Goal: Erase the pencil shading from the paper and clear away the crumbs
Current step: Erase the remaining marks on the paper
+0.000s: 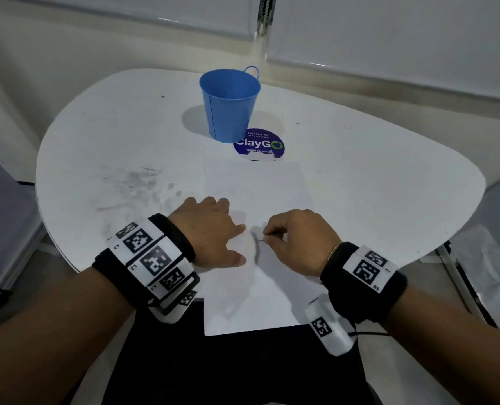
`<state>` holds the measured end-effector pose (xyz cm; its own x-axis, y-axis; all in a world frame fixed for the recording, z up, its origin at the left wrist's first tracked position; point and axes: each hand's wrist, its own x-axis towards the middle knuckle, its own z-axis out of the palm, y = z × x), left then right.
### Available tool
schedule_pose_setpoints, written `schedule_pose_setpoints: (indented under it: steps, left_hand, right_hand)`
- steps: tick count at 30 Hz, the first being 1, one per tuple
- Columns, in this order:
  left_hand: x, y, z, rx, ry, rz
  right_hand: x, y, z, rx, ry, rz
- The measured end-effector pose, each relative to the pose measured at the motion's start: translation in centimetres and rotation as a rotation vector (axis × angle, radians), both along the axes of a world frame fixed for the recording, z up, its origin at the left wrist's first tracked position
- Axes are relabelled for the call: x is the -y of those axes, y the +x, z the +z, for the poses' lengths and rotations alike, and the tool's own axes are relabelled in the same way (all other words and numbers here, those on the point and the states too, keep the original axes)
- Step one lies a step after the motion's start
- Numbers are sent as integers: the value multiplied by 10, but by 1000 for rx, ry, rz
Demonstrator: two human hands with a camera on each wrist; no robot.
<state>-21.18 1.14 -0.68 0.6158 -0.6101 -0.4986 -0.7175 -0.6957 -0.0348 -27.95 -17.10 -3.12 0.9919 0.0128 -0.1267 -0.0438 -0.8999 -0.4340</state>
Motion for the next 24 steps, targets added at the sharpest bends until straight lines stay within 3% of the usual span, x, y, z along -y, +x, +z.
schedule_pose_setpoints:
  steps: [4, 7, 9, 13, 18, 22, 24]
  left_hand:
    - [-4, 0, 2, -136, -22, 29]
    - [-3, -4, 9, -221, -3, 15]
    - [-1, -7, 12, -224, 18, -8]
    - [0, -7, 9, -213, 25, -48]
    - [2, -7, 5, -188, 66, -54]
    - [5, -7, 1, -128, 36, -86]
    - [4, -6, -1, -130, 49, -82]
  right_hand:
    - [3, 5, 10, -24, 37, -9]
    - [-1, 33, 24, 61, 66, -61]
    - [-11, 55, 25, 84, 28, -42]
    - [-26, 85, 8, -32, -124, 82]
    - [-5, 111, 3, 10, -209, -141]
    - [-39, 92, 2, -58, -103, 156]
    - [-26, 106, 5, -60, -108, 74]
